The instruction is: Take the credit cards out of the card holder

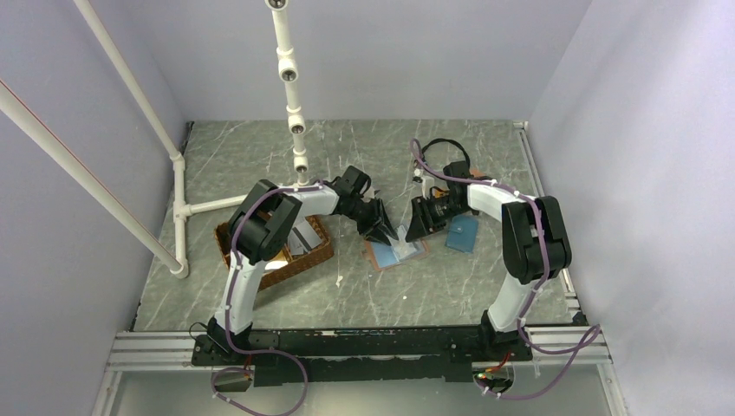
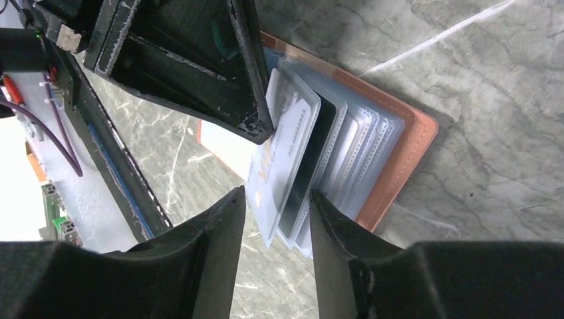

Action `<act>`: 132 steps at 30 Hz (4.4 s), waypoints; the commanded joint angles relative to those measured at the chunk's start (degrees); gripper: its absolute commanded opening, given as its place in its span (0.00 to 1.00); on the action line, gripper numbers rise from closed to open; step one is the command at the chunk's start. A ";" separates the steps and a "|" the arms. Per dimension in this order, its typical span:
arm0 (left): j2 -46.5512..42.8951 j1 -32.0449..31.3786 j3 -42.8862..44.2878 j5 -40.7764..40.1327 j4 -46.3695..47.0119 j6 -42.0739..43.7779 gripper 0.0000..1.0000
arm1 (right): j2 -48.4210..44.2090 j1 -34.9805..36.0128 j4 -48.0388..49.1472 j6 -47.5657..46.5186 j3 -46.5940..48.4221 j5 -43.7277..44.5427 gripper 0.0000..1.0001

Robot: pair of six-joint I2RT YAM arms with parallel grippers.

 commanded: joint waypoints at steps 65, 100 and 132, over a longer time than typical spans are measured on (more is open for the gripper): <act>-7.71 2.04 -12.43 -1.77 19.30 -5.66 0.43 | -3.77 -3.42 4.61 5.92 -3.21 -2.97 0.41; -7.83 1.52 -13.41 -1.26 20.42 -6.18 0.43 | 2.63 -0.55 6.16 9.26 -2.22 -2.96 0.29; -8.06 0.72 -14.43 -0.28 22.94 -8.04 0.37 | 6.68 3.69 7.00 14.80 0.02 7.36 0.28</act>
